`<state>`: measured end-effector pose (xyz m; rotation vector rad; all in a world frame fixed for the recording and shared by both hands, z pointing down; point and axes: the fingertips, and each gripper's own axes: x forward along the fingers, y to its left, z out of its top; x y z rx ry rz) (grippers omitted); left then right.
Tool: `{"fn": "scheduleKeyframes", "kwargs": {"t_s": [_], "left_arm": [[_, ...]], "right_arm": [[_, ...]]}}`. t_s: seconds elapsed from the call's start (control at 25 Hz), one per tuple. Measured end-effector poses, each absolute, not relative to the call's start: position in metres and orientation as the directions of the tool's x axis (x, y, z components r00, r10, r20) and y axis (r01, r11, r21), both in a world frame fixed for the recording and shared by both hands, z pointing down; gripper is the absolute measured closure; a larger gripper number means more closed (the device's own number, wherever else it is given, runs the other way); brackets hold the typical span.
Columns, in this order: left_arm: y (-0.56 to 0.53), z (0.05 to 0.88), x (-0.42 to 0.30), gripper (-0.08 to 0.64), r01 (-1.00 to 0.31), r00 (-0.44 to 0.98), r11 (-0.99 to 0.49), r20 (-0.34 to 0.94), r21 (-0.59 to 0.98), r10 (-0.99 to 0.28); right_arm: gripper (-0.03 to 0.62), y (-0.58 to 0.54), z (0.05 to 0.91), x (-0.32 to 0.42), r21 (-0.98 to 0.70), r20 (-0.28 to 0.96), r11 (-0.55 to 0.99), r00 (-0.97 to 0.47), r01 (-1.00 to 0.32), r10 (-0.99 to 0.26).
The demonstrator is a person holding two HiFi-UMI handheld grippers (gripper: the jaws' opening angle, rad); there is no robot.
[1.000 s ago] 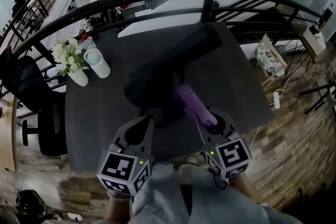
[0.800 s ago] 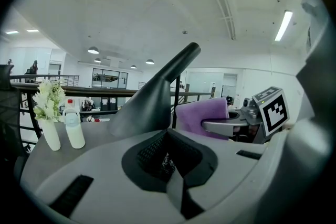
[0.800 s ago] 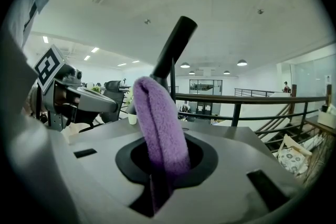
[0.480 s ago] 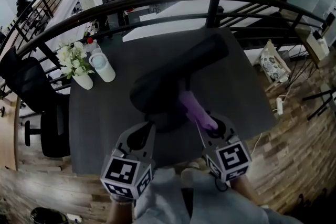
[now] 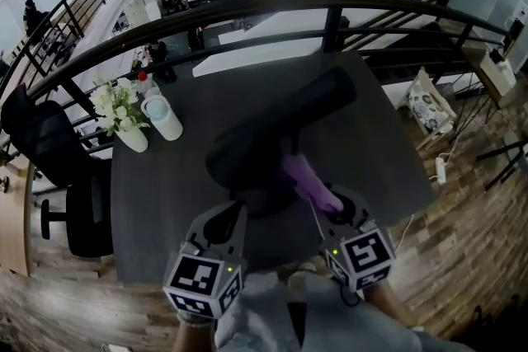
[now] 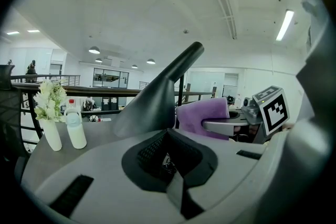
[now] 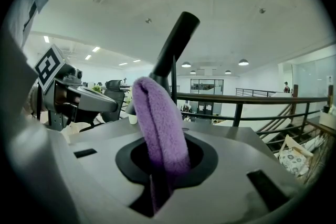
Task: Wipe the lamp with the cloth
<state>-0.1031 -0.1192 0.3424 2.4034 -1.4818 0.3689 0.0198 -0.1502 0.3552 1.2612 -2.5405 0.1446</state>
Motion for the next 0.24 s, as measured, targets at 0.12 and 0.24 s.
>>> {"fn": "scheduleKeyframes", "kwargs": {"t_s": [0.12, 0.24], "left_arm": [[-0.1206, 0.3415, -0.1026, 0.554, -0.896, 0.44, -0.431, 0.365, 0.111, -0.82], [-0.1213, 0.3403, -0.1009, 0.554, -0.894, 0.442, -0.432, 0.37, 0.117, -0.817]], "right_arm": [[0.545, -0.1511, 0.3548, 0.0201, 0.051, 0.312, 0.607, -0.565, -0.793, -0.764], [0.545, -0.1517, 0.355, 0.021, 0.071, 0.319, 0.607, -0.558, -0.792, -0.766]]}}
